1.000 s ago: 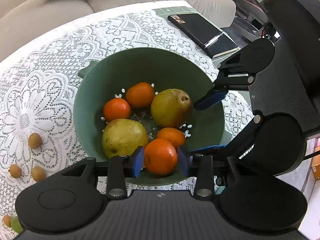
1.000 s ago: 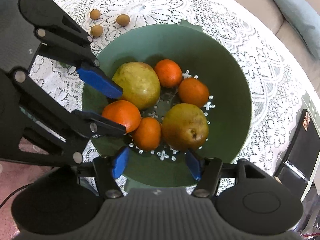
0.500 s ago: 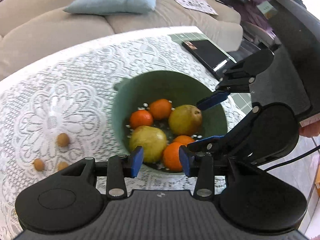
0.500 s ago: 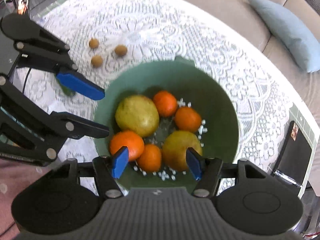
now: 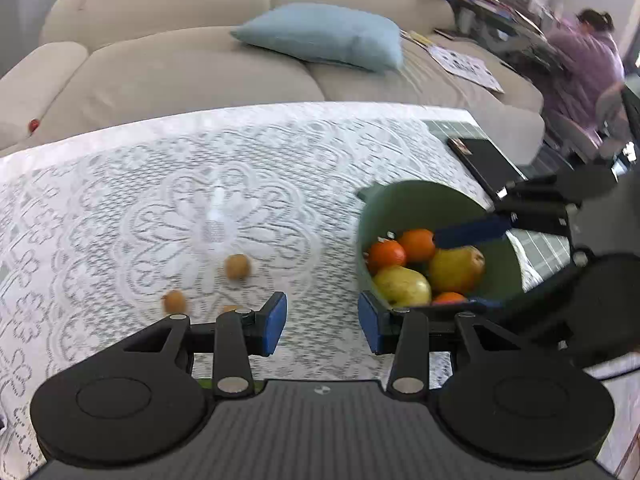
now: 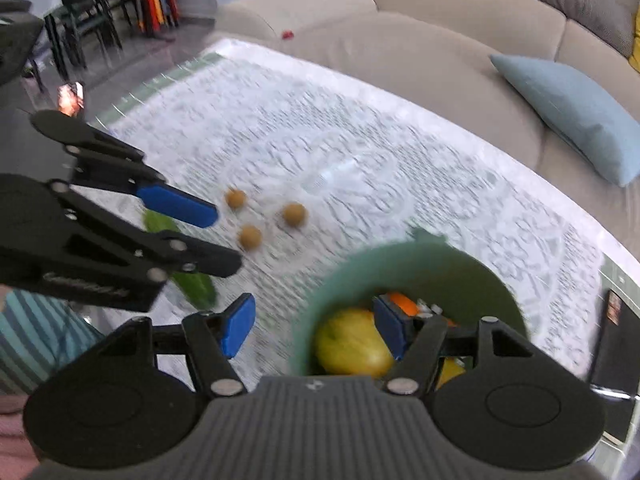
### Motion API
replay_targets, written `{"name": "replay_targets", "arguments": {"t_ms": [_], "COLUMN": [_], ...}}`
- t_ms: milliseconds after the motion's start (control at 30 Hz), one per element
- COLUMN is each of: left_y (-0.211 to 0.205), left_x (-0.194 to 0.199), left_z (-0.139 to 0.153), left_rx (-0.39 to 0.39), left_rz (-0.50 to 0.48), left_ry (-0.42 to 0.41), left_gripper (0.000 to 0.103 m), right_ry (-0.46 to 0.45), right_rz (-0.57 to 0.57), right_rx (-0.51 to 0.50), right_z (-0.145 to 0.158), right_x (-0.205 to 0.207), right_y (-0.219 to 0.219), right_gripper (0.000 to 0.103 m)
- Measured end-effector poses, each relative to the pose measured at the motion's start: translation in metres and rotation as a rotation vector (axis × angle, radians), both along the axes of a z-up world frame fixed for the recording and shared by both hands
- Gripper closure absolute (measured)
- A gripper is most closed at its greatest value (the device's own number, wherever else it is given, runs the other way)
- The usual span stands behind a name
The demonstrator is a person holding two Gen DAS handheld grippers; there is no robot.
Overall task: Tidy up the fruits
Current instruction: 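Move both grippers back over the small brown round fruits on the table, then grasp a small brown fruit with the left gripper while the right gripper grasps another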
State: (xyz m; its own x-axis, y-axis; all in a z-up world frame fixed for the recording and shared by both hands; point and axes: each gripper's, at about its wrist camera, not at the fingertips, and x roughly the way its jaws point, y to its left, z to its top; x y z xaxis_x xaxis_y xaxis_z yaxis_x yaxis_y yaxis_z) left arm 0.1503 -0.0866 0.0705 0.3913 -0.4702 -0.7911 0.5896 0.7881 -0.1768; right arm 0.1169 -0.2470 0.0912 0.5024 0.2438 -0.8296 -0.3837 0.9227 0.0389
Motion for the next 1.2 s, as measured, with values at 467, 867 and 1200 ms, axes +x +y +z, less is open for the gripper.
{"name": "replay_targets", "arguments": {"t_ms": [467, 867, 1200], "left_y": [0.070, 0.090, 0.083], "left_x": [0.033, 0.053, 0.059], "left_z": [-0.033, -0.068, -0.097], "left_rx": [0.062, -0.042, -0.028], "left_rz": [0.181, 0.214, 0.180], "left_ry": [0.009, 0.012, -0.041], "left_gripper": [0.053, 0.053, 0.055], "right_ry": [-0.045, -0.101, -0.106], "right_rz": [0.060, -0.077, -0.100], "right_rx": [0.071, 0.099, 0.110], "right_z": [-0.035, -0.088, -0.115], "right_x": [0.020, 0.040, 0.049], "right_y": [0.063, 0.080, 0.084], "right_gripper": [0.046, 0.064, 0.072]}}
